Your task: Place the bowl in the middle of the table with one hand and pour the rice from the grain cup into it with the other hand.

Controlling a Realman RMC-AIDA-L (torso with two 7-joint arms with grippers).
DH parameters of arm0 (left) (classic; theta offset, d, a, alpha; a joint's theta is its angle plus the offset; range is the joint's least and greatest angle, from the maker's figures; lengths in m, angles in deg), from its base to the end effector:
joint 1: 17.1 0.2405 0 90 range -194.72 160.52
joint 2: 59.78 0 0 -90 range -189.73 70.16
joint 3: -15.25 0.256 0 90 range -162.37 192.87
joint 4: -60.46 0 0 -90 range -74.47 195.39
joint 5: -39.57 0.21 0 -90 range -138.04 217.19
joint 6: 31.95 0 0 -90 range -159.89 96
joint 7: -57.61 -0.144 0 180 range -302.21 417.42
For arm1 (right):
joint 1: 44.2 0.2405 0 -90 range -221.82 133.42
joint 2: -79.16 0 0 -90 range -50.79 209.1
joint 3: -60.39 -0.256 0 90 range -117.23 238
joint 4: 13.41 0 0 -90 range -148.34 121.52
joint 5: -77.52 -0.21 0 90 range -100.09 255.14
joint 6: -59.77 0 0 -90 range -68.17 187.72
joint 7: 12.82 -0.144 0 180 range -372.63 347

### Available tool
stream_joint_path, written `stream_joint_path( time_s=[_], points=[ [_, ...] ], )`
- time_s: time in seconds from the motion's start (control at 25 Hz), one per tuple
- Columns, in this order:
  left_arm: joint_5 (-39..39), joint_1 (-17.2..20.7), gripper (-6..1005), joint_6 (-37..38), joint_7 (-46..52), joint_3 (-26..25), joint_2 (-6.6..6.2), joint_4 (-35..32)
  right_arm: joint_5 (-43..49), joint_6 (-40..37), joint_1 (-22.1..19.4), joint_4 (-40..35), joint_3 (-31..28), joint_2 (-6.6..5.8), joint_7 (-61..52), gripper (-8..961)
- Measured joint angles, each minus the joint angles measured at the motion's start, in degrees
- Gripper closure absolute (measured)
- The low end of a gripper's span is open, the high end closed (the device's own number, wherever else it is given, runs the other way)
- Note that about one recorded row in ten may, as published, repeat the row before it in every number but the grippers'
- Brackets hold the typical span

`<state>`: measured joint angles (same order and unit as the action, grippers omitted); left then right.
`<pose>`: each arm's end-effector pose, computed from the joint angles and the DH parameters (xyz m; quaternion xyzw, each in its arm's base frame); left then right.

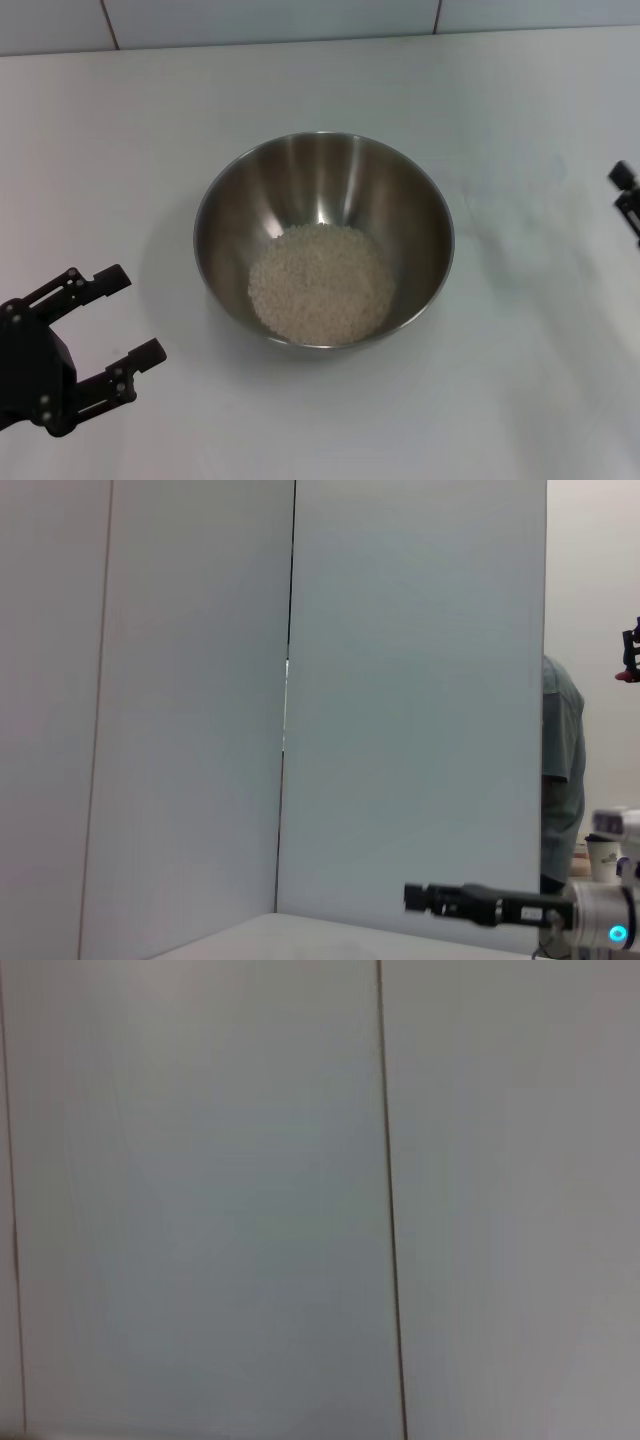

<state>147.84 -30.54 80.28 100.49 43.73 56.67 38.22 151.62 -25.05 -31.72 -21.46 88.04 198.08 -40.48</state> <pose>-0.3155 0.1997 0.0172 -0.8873 -0.0940 -0.4052 0.1992 0.3685 0.2400 0.0109 -0.7401 0.2226 0.3371 0.5377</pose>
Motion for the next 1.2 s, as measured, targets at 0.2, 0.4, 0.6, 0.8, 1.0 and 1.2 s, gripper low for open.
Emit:
stream_joint_path(
  time_s=[0.2, 0.4, 0.6, 0.8, 1.0, 1.2],
  points=[
    [0.1, 0.2, 227, 0.0, 0.0, 0.0, 0.0, 0.0, 0.3, -4.9, -1.1, -2.5, -0.8, -0.28, -6.4, 450],
    [0.3, 0.3, 227, -0.1, -0.1, 0.0, 0.0, 0.0, 0.4, -5.1, -0.9, -3.1, -0.6, -0.24, -7.9, 347],
    [0.4, 0.2, 227, -0.4, -0.1, 0.0, 0.01, 0.0, 0.4, -4.4, -0.4, -3.2, -0.1, -0.18, -8.3, 255],
    [0.4, 0.2, 227, -0.8, -0.4, 0.1, 0.0, 0.0, 0.8, -5.0, -0.3, -3.3, -0.1, -0.22, -8.4, 232],
    [0.5, 0.0, 227, -1.2, -0.5, 0.2, 0.0, 0.0, 7.7, -9.4, 0.5, -6.1, 0.0, -0.7, -11.2, 232],
    [0.5, -0.3, 227, -2.1, -0.1, 0.3, 0.01, -0.6, 17.9, -13.7, 2.6, -8.2, 0.0, -1.58, -12.9, 233]
  ],
)
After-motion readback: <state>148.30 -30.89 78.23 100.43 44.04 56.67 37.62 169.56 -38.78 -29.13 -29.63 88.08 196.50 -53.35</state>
